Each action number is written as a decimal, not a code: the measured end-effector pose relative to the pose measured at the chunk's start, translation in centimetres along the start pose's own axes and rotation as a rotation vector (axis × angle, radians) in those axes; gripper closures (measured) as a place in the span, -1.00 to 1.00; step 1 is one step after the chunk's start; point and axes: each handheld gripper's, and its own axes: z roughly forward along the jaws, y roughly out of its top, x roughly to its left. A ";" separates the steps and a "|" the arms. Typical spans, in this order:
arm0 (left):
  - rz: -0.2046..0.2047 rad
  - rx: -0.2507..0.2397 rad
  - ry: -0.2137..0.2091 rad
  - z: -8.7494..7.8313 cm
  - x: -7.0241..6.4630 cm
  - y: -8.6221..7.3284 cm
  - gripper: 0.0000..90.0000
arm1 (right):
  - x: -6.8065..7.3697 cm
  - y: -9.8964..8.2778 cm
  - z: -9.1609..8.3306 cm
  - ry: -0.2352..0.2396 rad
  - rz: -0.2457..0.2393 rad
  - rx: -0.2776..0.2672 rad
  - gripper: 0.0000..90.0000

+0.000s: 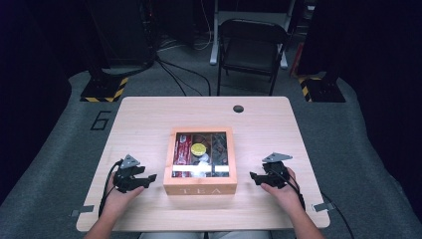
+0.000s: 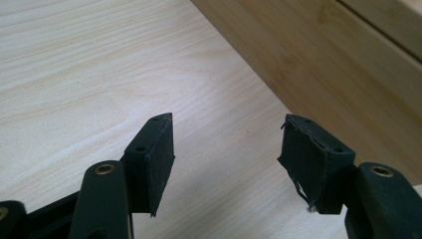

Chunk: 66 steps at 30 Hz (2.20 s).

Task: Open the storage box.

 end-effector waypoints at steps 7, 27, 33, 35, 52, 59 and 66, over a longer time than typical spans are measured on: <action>-0.013 -0.012 -0.017 -0.8 -0.3 0.3 -0.16 | 0.3 0.2 -0.3 0.004 -0.003 -0.008 -0.24; -0.026 -0.066 -0.034 -2.2 -1.5 2.0 -0.11 | 1.4 1.6 -1.7 0.022 -0.021 -0.054 -0.22; -0.001 -0.083 -0.020 -3.5 -2.2 3.2 -0.08 | 1.8 2.6 -3.0 0.090 0.035 -0.088 -0.22; -0.001 -0.090 -0.022 -3.9 -2.5 3.5 -0.07 | 2.1 2.9 -3.5 0.093 0.031 -0.089 -0.22; 0.055 -0.068 -0.068 -4.5 -5.3 3.9 0.00 | 5.0 3.7 -6.6 0.136 -0.044 -0.173 -0.12; 0.061 -0.081 -0.085 -5.2 -5.7 3.7 0.00 | 5.8 3.5 -6.8 0.153 -0.060 -0.175 -0.13; 0.064 -0.105 -0.103 -5.6 -6.4 3.1 -0.01 | 6.8 3.3 -6.9 0.171 -0.083 -0.186 -0.21</action>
